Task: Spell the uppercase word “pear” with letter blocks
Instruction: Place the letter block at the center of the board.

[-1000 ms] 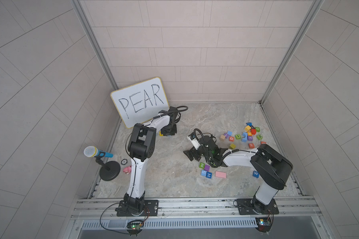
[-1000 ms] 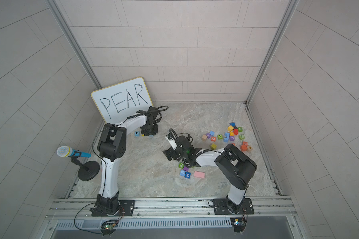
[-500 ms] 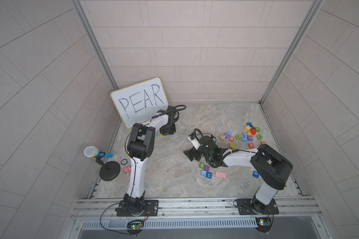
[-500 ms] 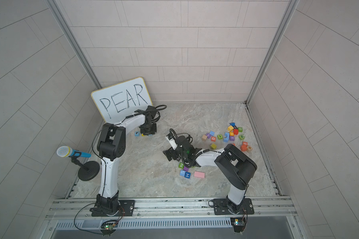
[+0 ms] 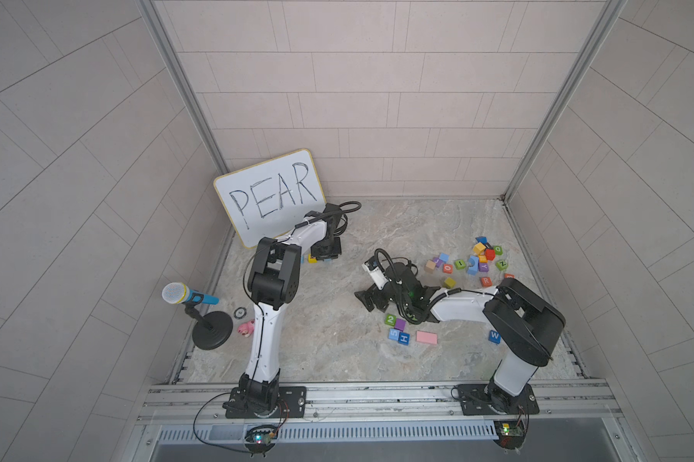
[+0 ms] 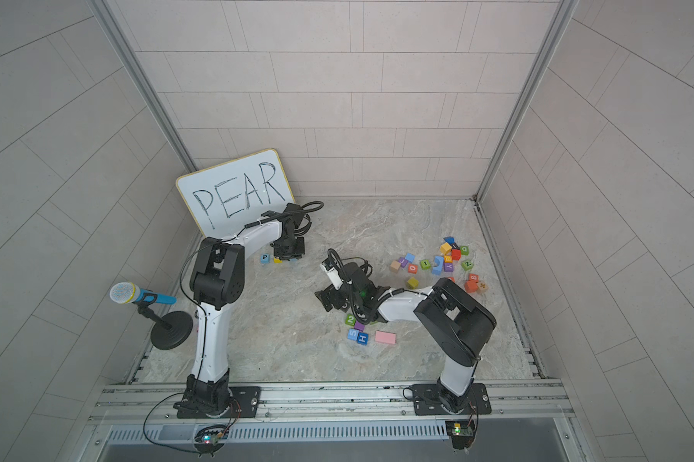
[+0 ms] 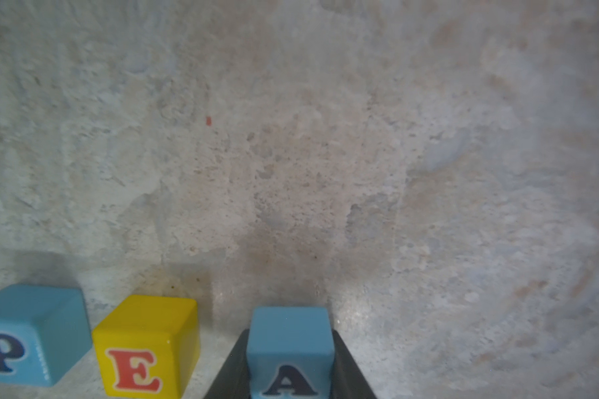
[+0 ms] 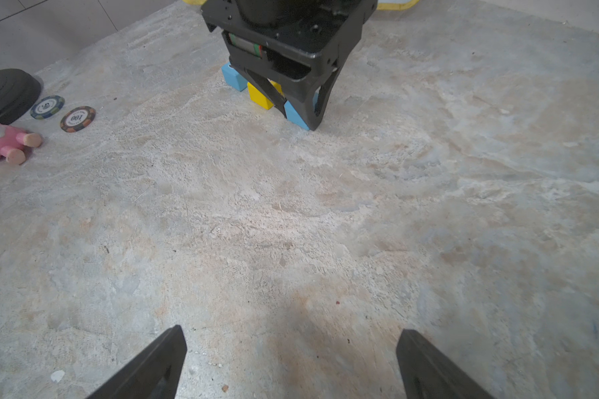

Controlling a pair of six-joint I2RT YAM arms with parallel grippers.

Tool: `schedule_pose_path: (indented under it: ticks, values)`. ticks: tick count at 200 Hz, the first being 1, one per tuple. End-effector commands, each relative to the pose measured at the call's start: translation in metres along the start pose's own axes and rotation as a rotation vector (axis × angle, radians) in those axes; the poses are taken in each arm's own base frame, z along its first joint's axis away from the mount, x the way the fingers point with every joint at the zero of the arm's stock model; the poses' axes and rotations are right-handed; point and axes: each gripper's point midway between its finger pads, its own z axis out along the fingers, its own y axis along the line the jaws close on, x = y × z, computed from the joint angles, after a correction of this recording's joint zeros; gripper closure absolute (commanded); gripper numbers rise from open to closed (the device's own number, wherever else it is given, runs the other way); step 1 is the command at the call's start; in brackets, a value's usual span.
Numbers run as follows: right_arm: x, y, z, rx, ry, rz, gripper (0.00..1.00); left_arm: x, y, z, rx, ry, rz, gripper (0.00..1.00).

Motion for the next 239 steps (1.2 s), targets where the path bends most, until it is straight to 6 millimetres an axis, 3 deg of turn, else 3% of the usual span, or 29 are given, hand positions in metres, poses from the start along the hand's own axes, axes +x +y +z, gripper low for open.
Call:
schedule_pose_path:
  ticks: [1, 98, 162, 239]
  values:
    - [0.0023, -0.0021, 0.0034, 0.011, 0.014, 0.0, 0.0, 0.0016, 0.003, 0.0085, -0.014, 0.022, -0.006, 0.76]
    - [0.0032, -0.0025, 0.0038, 0.013, 0.017, 0.001, 0.0, 0.0027, 0.0051, 0.0057, -0.025, 0.02, -0.01, 0.71]
    - [0.003, -0.0027, 0.004, 0.015, 0.017, 0.001, 0.0, 0.0025, 0.0052, 0.0044, -0.026, 0.017, -0.01, 0.63]
    - [0.0037, -0.0032, 0.0044, 0.017, 0.021, 0.001, 0.0, 0.003, 0.0064, 0.0019, -0.028, 0.014, -0.005, 0.61]
